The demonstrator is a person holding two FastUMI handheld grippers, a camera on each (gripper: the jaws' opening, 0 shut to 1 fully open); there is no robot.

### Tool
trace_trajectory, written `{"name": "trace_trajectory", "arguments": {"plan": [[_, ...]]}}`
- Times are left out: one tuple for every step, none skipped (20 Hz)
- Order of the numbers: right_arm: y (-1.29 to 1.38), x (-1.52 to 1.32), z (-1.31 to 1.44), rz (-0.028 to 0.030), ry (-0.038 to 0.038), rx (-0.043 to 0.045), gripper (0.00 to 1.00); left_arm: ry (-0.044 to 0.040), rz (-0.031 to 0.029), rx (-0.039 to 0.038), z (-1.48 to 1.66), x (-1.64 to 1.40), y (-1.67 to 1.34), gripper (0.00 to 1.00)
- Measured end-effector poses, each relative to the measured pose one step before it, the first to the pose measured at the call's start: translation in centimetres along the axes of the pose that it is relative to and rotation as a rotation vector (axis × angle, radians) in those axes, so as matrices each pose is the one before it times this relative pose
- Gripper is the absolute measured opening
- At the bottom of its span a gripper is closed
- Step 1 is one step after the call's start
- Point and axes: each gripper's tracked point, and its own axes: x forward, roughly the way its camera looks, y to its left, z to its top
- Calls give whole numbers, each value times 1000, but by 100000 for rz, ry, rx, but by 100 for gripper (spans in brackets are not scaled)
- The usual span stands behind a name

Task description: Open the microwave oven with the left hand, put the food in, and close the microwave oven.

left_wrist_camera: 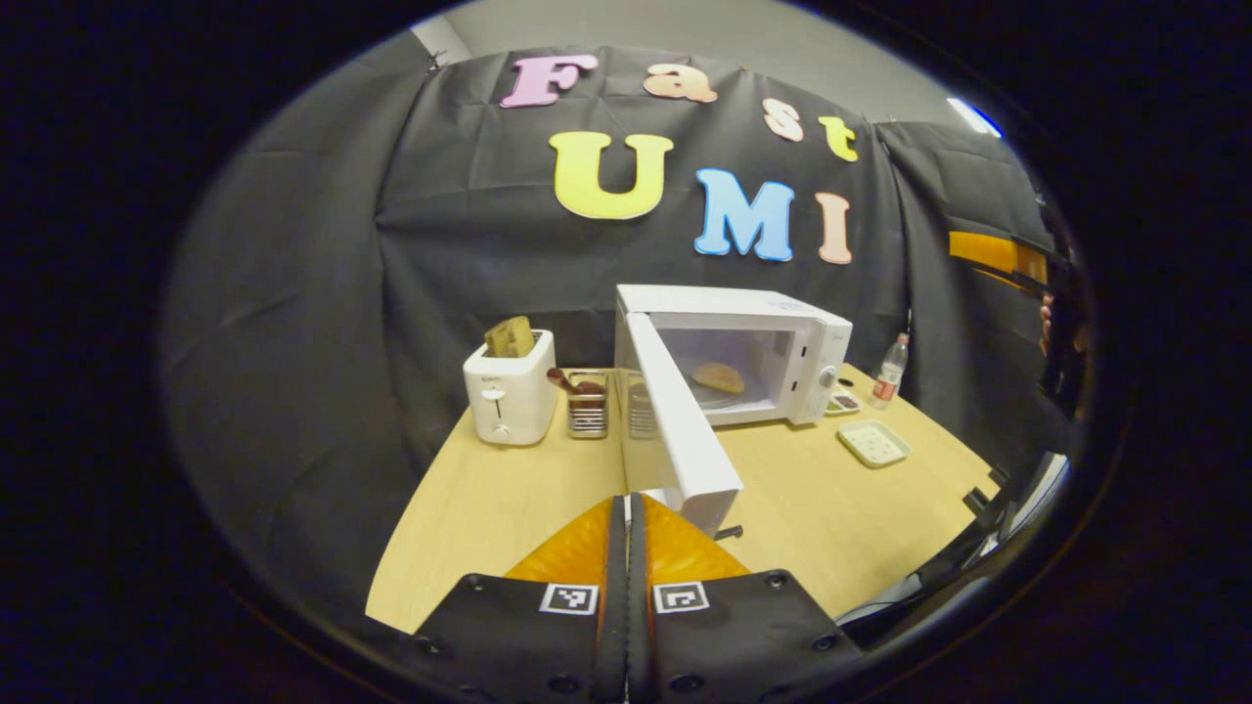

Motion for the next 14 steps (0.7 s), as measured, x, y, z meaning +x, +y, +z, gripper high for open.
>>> {"name": "trace_trajectory", "arguments": {"plan": [[-399,28,244,-900,-708,139,97,1302,-770,700,-280,152,-270,7],[-523,54,74,-1035,-564,323,97,762,-467,933,-206,48,-158,7],[-416,76,44,-841,85,299,97,110,93,583,126,140,-138,7],[-166,-47,-181,-464,289,260,97,-59,6,188,148,237,-170,7],[-328,3,4,-316,51,241,97,-233,-879,-599,285,-81,-404,7],[-282,99,103,-168,-75,-24,97,-197,-1408,-433,125,47,-615,7],[-347,137,-32,-296,39,-289,97,-319,-1372,326,382,291,-718,7],[-262,71,-7,-304,294,-23,97,-129,-1317,969,160,206,-743,7],[-377,88,23,-402,183,347,97,103,-1285,1081,209,324,-830,7],[-351,245,-7,-305,201,374,97,330,-1479,845,173,399,-869,7],[-218,189,50,-126,72,293,97,167,-2275,149,168,215,-885,7],[-228,240,107,-152,96,-247,97,297,-1486,-468,-53,268,-687,7],[-407,320,207,-423,-157,-435,97,860,-1465,-359,-58,366,-690,7],[-540,191,228,-632,-566,229,97,529,-1425,124,29,159,-626,7]]}}
